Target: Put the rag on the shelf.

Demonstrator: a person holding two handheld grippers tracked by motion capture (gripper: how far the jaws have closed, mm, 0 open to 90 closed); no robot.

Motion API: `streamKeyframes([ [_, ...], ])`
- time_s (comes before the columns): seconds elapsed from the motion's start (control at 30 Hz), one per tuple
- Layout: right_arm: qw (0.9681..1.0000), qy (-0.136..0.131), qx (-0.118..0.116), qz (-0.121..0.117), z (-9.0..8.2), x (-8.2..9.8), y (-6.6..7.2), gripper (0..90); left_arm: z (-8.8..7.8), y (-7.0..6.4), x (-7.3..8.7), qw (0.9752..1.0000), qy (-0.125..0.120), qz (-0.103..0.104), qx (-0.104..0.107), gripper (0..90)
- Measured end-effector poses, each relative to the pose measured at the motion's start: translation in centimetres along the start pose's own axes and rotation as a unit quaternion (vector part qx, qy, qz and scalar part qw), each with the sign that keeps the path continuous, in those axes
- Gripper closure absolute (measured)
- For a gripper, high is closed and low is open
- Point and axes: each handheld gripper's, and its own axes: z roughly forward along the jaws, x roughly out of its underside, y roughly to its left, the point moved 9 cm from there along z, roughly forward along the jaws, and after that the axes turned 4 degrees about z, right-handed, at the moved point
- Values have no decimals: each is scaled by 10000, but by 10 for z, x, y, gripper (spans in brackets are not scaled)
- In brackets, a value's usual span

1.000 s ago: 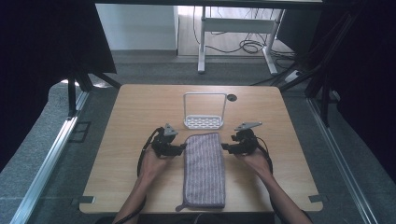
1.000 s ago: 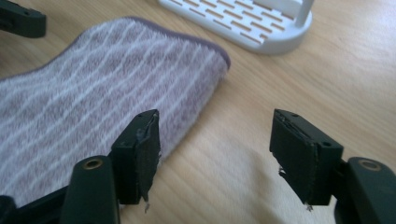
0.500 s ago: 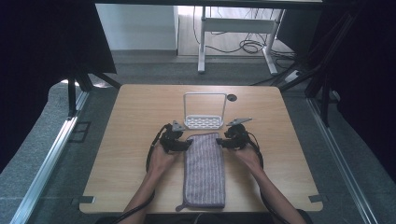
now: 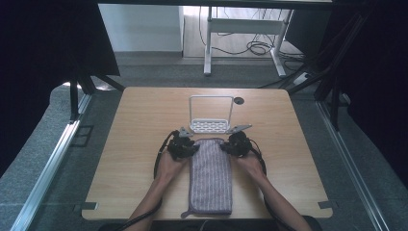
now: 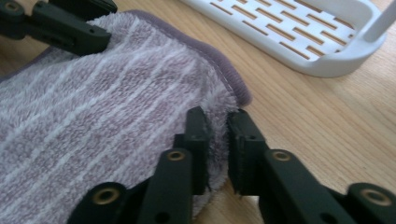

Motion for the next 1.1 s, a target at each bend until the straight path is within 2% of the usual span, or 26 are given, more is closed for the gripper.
streamKeyframes([
  [0.03, 10000, 28, 25, -51, 0, 0, 1, 833, 0, -1, 0, 10000, -17, -47, 77, 749],
  [0.17, 9999, 44, 60, -151, -1, -1, 1, 846, 0, -2, -1, 9999, 27, -72, 141, 794],
  [0.23, 9999, -27, 4, -119, -5, -4, 1, 848, -3, 0, -3, 10000, -4, 9, 60, 807],
  [0.3, 9999, -126, -41, -91, -11, -8, 1, 848, -5, 0, -6, 10000, -66, 2, 52, 808],
  [0.33, 9998, -179, -65, -69, -13, -10, 2, 848, -10, 0, -11, 9998, -205, -28, 84, 807],
  [0.43, 9996, -264, -77, -86, -20, -14, 2, 848, -15, -1, -18, 9995, -307, -28, 56, 806],
  [0.47, 9993, -348, -125, -64, -26, -19, 2, 848, -22, -2, -25, 9991, -412, -37, 26, 806],
  [0.5, 9993, -348, -125, -64, -26, -19, 2, 848, -22, -2, -25, 9991, -412, -37, 26, 806],
  [0.63, 9981, -580, -198, -115, -44, -31, 4, 847, -39, -2, -42, 9981, -619, -12, 4, 806],
  [0.9, 9963, -800, -231, -213, -68, -51, 5, 845, -57, -4, -64, 9967, -800, 120, 3, 805],
  [1.1, 9941, -998, -407, -151, -88, -71, 4, 843, -77, -4, -87, 9954, -909, 288, -81, 805],
])
